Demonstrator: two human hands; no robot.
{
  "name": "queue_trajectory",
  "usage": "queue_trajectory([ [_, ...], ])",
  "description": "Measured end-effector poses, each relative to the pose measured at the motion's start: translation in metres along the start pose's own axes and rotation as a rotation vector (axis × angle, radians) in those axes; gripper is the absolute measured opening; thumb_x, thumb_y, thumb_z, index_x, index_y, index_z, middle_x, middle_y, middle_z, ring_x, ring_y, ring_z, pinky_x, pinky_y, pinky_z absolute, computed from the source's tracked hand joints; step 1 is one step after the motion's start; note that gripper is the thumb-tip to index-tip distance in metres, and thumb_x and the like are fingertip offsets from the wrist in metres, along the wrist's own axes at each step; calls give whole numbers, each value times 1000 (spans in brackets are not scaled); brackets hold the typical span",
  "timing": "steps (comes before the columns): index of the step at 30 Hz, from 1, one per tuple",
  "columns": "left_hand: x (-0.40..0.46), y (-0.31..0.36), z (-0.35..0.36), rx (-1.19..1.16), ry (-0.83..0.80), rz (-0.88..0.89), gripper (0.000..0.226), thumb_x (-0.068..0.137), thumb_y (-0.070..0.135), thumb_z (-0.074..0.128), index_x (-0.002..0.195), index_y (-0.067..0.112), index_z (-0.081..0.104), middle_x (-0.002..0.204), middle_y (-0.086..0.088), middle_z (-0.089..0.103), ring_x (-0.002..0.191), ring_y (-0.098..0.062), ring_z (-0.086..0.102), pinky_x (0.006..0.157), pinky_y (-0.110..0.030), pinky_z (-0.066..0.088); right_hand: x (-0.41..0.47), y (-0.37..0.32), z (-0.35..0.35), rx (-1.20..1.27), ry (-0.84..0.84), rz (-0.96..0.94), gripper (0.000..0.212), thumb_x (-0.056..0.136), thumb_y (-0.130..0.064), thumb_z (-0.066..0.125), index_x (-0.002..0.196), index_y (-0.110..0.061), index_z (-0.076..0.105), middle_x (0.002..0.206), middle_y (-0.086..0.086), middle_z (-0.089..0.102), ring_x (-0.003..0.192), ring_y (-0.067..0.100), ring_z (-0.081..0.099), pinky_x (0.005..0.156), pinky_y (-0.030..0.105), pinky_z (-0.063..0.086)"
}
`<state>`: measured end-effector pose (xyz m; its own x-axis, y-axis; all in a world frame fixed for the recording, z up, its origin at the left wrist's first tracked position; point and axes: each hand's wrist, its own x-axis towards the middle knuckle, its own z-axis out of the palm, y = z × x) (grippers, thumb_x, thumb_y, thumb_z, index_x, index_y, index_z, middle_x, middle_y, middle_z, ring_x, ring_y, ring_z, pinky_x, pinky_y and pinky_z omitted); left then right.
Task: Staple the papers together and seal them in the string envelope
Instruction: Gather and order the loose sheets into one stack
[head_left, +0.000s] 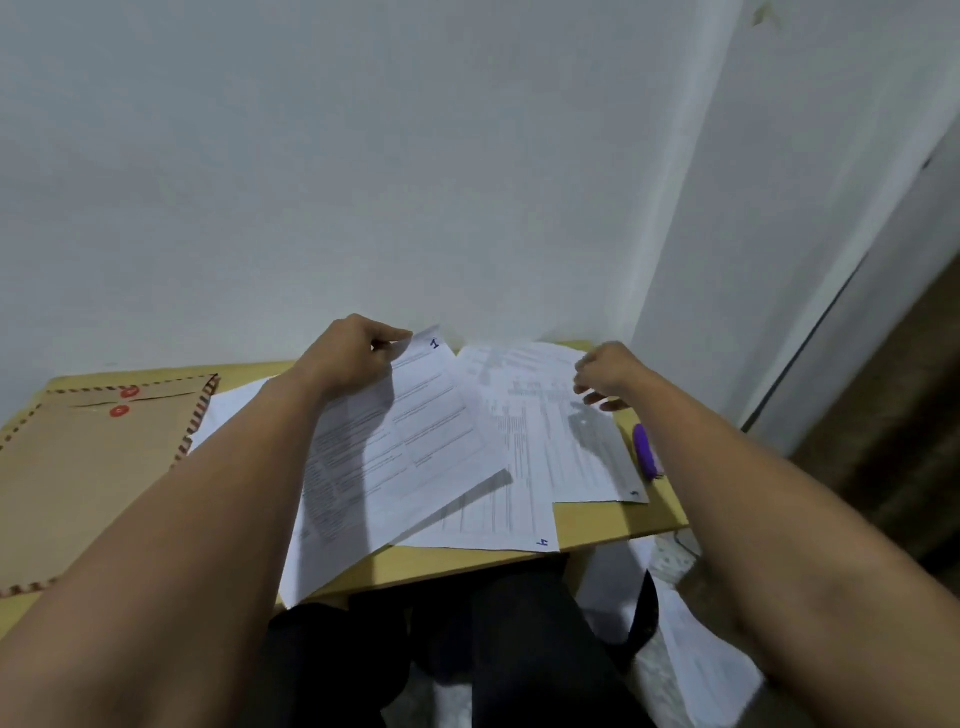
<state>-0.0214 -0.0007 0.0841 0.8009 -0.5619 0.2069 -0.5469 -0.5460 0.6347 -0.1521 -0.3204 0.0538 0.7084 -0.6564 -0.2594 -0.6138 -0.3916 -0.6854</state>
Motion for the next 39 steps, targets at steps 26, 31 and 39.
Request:
queue_trajectory([
  [26, -8, -2, 9, 76, -30, -3, 33, 100, 13, 55, 128, 21, 70, 130, -2, 69, 112, -16, 64, 89, -26, 45, -3, 67, 30, -608, -37, 173, 47, 76, -30, 90, 101, -12, 55, 92, 5, 61, 92, 29, 66, 70, 35, 56],
  [31, -23, -25, 2, 74, 5, -72, 35, 98, 15, 54, 125, 27, 72, 128, 4, 71, 118, -15, 64, 95, -35, 53, 12, 24, 65, -499, 20, -85, 27, 76, -19, 80, 86, -14, 55, 81, 3, 61, 82, 27, 65, 58, 27, 44],
  [39, -23, -112, -16, 14, 57, -222, 37, 98, 15, 55, 124, 34, 72, 112, 13, 75, 88, -8, 69, 80, -30, 56, 49, -94, 165, -303, -94, -396, 20, 77, -17, 82, 72, -17, 63, 87, 3, 76, 86, 23, 73, 78, 37, 60],
])
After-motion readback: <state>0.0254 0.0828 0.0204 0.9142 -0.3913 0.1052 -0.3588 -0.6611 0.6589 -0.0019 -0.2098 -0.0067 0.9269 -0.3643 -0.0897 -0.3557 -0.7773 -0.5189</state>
